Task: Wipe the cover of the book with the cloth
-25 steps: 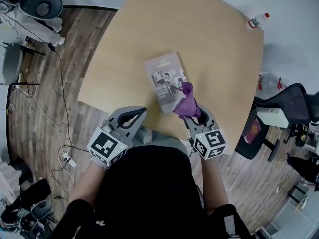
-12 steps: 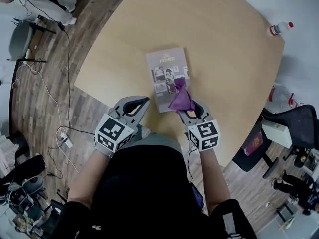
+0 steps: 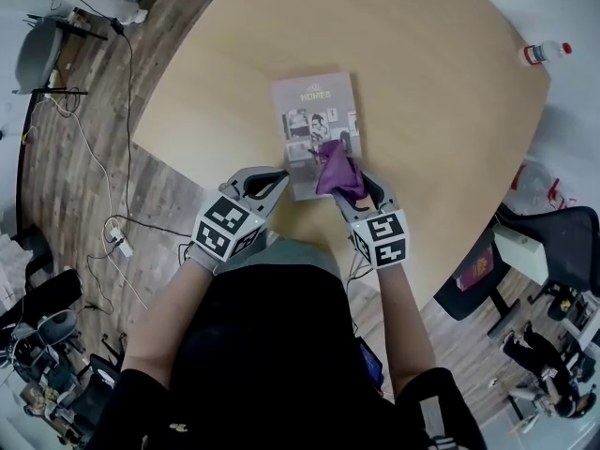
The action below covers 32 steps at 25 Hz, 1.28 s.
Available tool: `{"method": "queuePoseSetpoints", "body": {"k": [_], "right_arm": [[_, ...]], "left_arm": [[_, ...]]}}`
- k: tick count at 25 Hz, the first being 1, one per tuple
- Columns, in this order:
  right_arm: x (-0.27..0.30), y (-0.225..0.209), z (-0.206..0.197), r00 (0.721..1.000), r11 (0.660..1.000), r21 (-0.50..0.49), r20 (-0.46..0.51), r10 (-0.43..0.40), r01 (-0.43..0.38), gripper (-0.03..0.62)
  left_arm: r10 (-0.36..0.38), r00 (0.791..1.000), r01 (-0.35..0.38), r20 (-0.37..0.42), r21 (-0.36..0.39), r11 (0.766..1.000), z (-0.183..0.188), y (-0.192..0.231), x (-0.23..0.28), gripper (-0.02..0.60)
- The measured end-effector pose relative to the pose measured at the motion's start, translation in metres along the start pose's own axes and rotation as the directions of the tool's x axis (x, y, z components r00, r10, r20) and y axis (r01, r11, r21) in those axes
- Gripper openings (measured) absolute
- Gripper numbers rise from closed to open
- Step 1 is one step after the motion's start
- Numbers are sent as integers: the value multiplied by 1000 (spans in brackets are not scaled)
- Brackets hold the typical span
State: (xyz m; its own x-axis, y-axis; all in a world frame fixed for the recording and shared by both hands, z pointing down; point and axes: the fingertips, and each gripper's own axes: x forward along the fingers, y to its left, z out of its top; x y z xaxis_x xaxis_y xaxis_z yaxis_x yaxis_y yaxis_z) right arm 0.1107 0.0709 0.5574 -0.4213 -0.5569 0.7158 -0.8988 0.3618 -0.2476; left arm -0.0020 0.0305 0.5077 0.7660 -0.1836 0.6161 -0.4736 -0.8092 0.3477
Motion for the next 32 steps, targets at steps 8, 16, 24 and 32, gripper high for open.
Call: {"method": "queuePoseSetpoints", "body": {"k": [8,16,24,32], "right_arm": [[-19,1,4,1000,999,-41,-15,3,-4,264],[-23,2,25,996,995,-78,71,-54,59,265],[13,2,-3,993,981,-160,-24,-117,112,175],[20,1,-4,990,980,-151,-22,-136,131,159]], "left_arm": [[14,999,-15,-34,-24,1000,-16,21,22,18],[-11,1000,11,-24,-19,1000,3,41,49,18],[-9,996,12,-85,30,999,-8,52,65,17],[-3,997,4,-82,15,1000,-15,58,67,17]]}}
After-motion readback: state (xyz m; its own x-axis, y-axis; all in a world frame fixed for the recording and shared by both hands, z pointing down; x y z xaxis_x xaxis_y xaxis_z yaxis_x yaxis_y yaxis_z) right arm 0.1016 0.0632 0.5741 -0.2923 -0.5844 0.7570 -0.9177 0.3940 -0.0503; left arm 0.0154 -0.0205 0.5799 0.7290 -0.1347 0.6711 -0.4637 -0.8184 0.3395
